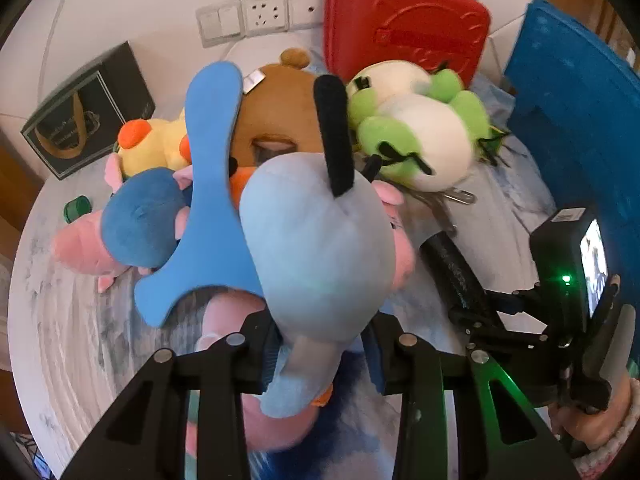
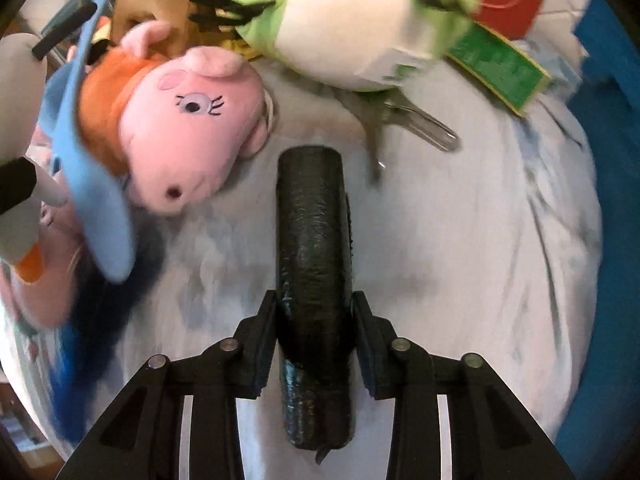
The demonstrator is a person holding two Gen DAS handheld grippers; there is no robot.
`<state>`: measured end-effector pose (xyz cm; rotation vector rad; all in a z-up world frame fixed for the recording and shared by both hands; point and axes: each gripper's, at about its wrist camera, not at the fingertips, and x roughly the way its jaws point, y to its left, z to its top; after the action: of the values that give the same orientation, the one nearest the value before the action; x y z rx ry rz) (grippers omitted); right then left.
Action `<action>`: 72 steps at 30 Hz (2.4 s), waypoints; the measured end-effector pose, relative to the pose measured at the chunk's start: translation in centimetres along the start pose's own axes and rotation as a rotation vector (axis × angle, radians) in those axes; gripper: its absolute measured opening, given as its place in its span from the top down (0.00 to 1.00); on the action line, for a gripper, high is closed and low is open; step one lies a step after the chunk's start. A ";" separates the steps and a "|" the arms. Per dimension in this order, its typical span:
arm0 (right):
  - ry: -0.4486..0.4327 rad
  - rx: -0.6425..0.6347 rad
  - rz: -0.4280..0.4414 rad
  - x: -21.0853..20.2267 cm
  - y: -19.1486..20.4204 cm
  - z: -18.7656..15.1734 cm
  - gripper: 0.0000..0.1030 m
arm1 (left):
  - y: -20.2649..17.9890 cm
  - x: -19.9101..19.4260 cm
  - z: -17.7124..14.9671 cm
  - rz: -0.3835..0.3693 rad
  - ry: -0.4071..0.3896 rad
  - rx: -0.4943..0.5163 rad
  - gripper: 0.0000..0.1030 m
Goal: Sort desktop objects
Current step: 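Grasp the white duck plush with the left tool while the right tool grasps the black cylinder, then carry the duck plush and black cylinder with both tools over the blue crate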
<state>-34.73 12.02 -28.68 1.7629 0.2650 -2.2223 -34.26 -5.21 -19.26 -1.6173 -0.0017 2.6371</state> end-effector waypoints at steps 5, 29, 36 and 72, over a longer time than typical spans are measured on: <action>-0.078 0.024 -0.004 -4.3 -0.5 -2.8 0.67 | -1.6 -3.1 -0.9 -0.009 -0.055 0.010 0.67; -0.622 0.181 -0.212 -29.9 -3.1 -11.8 0.66 | -14.2 -17.9 -3.8 -0.140 -0.349 0.224 0.67; -0.732 0.241 -0.211 -35.0 -8.4 -14.0 0.66 | -21.2 -21.6 -2.0 -0.153 -0.446 0.272 0.67; -0.620 0.290 -0.502 -34.8 -41.7 -19.7 0.66 | -56.1 -19.1 2.1 -0.112 -0.309 0.437 0.66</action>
<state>-23.48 61.47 -0.96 1.0989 0.2734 -3.1733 -25.27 50.05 0.16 -1.0380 0.4257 2.5365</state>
